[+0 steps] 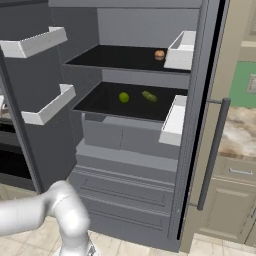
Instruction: Place the lime in the correct fridge rack based on whether it is a fruit or vegetable. Finally, close the fridge door.
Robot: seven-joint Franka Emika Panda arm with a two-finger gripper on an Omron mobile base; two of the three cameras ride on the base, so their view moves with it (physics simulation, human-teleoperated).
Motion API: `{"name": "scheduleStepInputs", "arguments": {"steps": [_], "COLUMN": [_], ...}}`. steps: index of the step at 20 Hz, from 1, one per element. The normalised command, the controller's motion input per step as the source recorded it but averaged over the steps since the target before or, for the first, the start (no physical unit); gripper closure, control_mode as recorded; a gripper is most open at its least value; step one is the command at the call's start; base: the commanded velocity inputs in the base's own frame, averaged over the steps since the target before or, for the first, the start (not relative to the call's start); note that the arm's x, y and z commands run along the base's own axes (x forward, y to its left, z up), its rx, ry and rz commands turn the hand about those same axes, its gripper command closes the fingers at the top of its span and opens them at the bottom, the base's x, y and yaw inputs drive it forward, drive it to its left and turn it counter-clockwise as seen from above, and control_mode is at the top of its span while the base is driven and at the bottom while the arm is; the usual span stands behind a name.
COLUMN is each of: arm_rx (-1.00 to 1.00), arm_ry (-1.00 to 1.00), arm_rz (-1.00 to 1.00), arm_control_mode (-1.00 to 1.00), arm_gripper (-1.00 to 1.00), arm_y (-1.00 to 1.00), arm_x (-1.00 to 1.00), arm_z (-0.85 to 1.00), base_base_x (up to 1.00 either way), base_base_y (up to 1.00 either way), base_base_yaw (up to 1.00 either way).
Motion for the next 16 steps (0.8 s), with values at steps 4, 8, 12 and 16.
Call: {"name": "scheduleStepInputs", "arguments": {"steps": [4,8,12,16], "arm_rx": [0.00,0.00,0.00,0.00], "arm_ry": [-0.03,-0.02,-0.02,-0.05], "arm_rz": [0.00,0.00,0.00,0.00], "arm_control_mode": [-1.00,-1.00,-1.00,-1.00], "arm_gripper": [-1.00,-1.00,-1.00,-1.00], "arm_y": [-0.60,-0.71,-0.74,-0.76], "arm_x": [0.00,0.00,0.00,0.01], "arm_z": [0.00,0.00,0.00,0.00], "base_base_x": [0.00,0.00,0.00,0.00], "base_base_y": [0.00,0.00,0.00,0.00], "base_base_yaw": [0.00,0.00,0.00,0.00]}}
